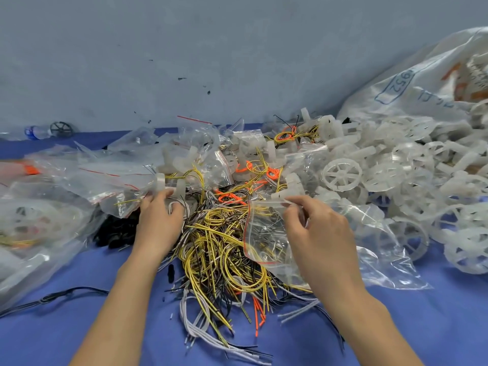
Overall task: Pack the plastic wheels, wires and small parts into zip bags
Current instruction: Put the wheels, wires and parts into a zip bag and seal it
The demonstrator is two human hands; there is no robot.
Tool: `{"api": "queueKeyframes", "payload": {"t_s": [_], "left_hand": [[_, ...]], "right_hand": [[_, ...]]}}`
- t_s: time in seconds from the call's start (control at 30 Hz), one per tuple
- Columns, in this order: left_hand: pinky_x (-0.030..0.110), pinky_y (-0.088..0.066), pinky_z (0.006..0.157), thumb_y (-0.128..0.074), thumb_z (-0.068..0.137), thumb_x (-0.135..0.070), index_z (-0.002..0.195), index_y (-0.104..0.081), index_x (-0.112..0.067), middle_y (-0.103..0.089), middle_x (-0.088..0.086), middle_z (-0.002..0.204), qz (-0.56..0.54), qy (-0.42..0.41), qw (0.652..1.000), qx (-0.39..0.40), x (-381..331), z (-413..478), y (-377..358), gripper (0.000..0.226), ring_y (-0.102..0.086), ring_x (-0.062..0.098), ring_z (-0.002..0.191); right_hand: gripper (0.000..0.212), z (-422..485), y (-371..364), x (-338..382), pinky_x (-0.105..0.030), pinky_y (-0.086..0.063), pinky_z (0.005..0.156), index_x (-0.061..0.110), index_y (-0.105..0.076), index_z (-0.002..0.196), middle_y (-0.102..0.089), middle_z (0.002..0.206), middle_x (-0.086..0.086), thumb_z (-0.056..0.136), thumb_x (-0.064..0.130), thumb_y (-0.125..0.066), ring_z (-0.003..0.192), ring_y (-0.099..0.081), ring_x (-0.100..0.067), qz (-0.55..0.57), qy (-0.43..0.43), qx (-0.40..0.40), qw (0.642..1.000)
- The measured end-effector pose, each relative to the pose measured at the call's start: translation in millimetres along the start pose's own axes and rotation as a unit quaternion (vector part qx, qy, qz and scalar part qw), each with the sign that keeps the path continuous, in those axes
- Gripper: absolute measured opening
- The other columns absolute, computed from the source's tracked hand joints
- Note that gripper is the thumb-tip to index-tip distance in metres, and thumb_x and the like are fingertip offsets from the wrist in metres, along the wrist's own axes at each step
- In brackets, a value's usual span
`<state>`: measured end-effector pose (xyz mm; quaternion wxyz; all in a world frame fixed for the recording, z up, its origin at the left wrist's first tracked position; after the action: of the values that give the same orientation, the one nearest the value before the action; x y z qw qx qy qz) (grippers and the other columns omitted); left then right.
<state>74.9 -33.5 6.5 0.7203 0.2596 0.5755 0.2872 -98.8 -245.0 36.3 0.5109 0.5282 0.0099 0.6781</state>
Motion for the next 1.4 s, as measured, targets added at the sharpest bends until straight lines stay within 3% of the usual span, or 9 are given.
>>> {"api": "queueKeyframes", "payload": {"t_s": [0.13,0.23,0.4,0.6,0.77,1.07,1.17,1.3,1.4], "left_hand": [[0.04,-0.027,0.112,-0.047,0.096,-0.025,0.151,-0.032,-0.018,-0.03,0.012,0.154,-0.04,-0.015,0.998,-0.04,-3.8,-1.9,2.0,0.057,-0.03,0.027,0.141],[0.036,-0.033,0.104,-0.048,0.097,-0.028,0.152,-0.028,-0.023,-0.029,0.005,0.151,-0.057,-0.053,0.995,-0.065,-8.6,-4.9,3.5,0.058,-0.035,0.023,0.136],[0.031,-0.038,0.096,-0.052,0.097,-0.032,0.147,-0.037,-0.028,-0.037,0.0,0.138,-0.075,-0.147,0.984,-0.066,-27.8,-12.5,5.3,0.053,-0.048,0.016,0.121],[0.022,-0.045,0.091,-0.051,0.099,-0.027,0.137,-0.049,-0.037,-0.046,-0.014,0.126,-0.131,-0.223,0.966,0.002,-53.7,-26.9,0.3,0.04,-0.054,-0.003,0.104],[0.016,-0.053,0.085,-0.053,0.098,-0.014,0.135,-0.054,-0.033,-0.058,-0.016,0.126,-0.295,-0.211,0.922,0.136,-76.5,-42.6,-18.1,0.041,-0.064,-0.003,0.1],[0.018,-0.052,0.087,-0.065,0.092,-0.018,0.121,-0.061,-0.04,-0.066,-0.011,0.117,-0.357,-0.161,0.912,0.12,-70.5,-35.9,-24.6,0.037,-0.066,0.002,0.104],[0.025,-0.056,0.083,-0.067,0.09,-0.015,0.118,-0.06,-0.036,-0.068,-0.003,0.113,-0.442,-0.105,0.887,0.085,-68.4,-33.9,-20.2,0.036,-0.067,0.009,0.101],[0.031,-0.054,0.082,-0.071,0.082,-0.03,0.127,-0.054,-0.012,-0.066,0.006,0.115,-0.606,-0.007,0.793,0.07,-65.0,-28.9,-12.7,0.052,-0.066,0.015,0.095],[0.028,-0.054,0.075,-0.067,0.087,-0.036,0.123,-0.06,-0.013,-0.069,-0.002,0.099,-0.663,0.039,0.745,0.061,-59.7,-27.9,-10.3,0.043,-0.062,0.008,0.076]], "right_hand": [[0.024,-0.3,-2.2,0.4,-0.017,-0.036,0.061,0.033,-0.068,0.105,-0.057,0.08,0.019,0.095,0.03,-0.047,0.078,-0.052,-0.008,-0.008,0.001,-0.001,1.0],[0.023,0.3,-2.5,-0.2,-0.021,-0.038,0.06,0.032,-0.069,0.104,-0.061,0.082,0.017,0.095,0.029,-0.049,0.078,-0.054,-0.008,-0.004,0.0,-0.005,1.0],[0.022,1.5,-3.4,-1.3,-0.017,-0.038,0.06,0.032,-0.069,0.104,-0.063,0.084,0.016,0.096,0.029,-0.049,0.077,-0.054,-0.006,-0.003,0.001,-0.007,1.0],[0.023,0.8,-9.4,0.3,-0.03,-0.036,0.065,0.032,-0.069,0.106,-0.06,0.085,0.018,0.096,0.028,-0.049,0.081,-0.053,-0.008,-0.013,0.004,-0.007,1.0],[0.023,3.3,-11.0,-1.8,-0.029,-0.035,0.06,0.033,-0.069,0.103,-0.057,0.077,0.019,0.094,0.029,-0.048,0.076,-0.052,-0.009,-0.01,-0.001,-0.011,1.0],[0.02,2.6,-9.8,-8.9,-0.024,-0.036,0.058,0.031,-0.07,0.1,-0.057,0.079,0.02,0.095,0.028,-0.051,0.078,-0.053,-0.009,-0.02,-0.005,-0.005,1.0],[0.019,3.3,-9.7,-11.5,-0.018,-0.036,0.059,0.03,-0.07,0.1,-0.058,0.081,0.019,0.096,0.027,-0.051,0.079,-0.053,-0.009,-0.017,-0.012,0.003,1.0],[0.018,2.6,-9.9,-12.1,-0.03,-0.035,0.061,0.029,-0.071,0.1,-0.062,0.085,0.015,0.097,0.028,-0.053,0.08,-0.055,-0.011,-0.009,-0.015,0.008,1.0],[0.018,3.3,-11.2,-11.1,-0.02,-0.037,0.06,0.03,-0.071,0.101,-0.061,0.084,0.016,0.097,0.028,-0.053,0.08,-0.055,-0.01,-0.007,-0.016,0.004,1.0]]}}
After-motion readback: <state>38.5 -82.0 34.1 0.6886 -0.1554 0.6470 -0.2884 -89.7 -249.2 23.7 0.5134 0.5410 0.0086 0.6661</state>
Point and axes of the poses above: each hand's wrist, its own z-axis towards the middle knuckle, its own y-axis out of the back of the hand, x = y × z, the point moved 2 cm from there along z, towards the middle knuckle
